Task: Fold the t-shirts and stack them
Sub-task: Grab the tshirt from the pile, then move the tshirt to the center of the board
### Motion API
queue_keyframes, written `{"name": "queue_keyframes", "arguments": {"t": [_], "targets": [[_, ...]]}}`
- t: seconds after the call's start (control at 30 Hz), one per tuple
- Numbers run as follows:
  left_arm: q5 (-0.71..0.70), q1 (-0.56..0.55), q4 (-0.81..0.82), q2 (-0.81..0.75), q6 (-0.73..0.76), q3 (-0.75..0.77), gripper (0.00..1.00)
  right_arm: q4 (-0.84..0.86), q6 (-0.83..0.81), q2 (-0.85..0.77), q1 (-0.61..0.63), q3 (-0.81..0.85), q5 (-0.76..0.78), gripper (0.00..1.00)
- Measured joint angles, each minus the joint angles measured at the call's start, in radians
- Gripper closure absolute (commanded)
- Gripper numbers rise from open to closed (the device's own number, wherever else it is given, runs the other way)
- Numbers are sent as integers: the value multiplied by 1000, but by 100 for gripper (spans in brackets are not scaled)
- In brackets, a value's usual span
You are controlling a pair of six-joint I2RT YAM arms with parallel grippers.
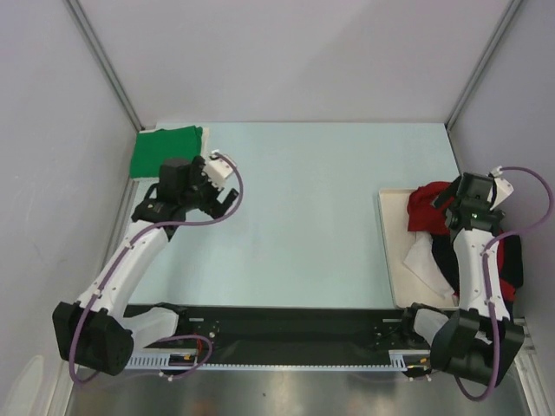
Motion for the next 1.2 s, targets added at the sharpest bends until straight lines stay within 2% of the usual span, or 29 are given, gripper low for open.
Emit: {"name": "queue_keyframes", "arguments": {"t": [0.03, 0.1, 0.23, 0.3, 0.33, 0.4, 0.43, 0.5, 0.67, 0.77, 0.87, 1.1, 1.2], "targets": [[-23, -34, -4, 15, 0, 8, 0, 4, 0, 24, -28, 0, 7, 15], [-69, -85, -11, 63, -6, 31, 0, 18, -3, 79, -82, 0, 5, 25], [-125, -99, -36, 119, -29, 50, 0, 62, -7, 154, -103, 0, -6, 49], [-138, -99, -51, 123, -37, 50, 0, 81, -8, 186, -104, 0, -6, 52], [-141, -100, -53, 123, -41, 50, 0, 87, -7, 200, -107, 0, -7, 62], [-156, -100, -54, 123, -45, 50, 0, 98, -10, 235, -114, 1, -23, 73], [-164, -100, -56, 124, -45, 50, 0, 102, -8, 249, -116, 1, -29, 85], [-180, -100, -58, 126, -45, 50, 0, 104, -7, 263, -119, 2, -43, 98], [-202, -100, -60, 143, -46, 50, 0, 93, -1, 238, -117, 26, -74, 100], [-210, -100, -63, 152, -45, 50, 0, 29, -14, 198, -50, 116, -51, 100], [-227, -101, -63, 157, -45, 50, 0, -21, -51, 186, 111, 283, -11, 100], [-310, -100, -58, 165, -47, 50, 0, -43, -151, 193, 586, 772, 13, 100], [-332, -88, -58, 165, -50, 50, 0, -32, -167, 193, 701, 874, -39, 100]]}}
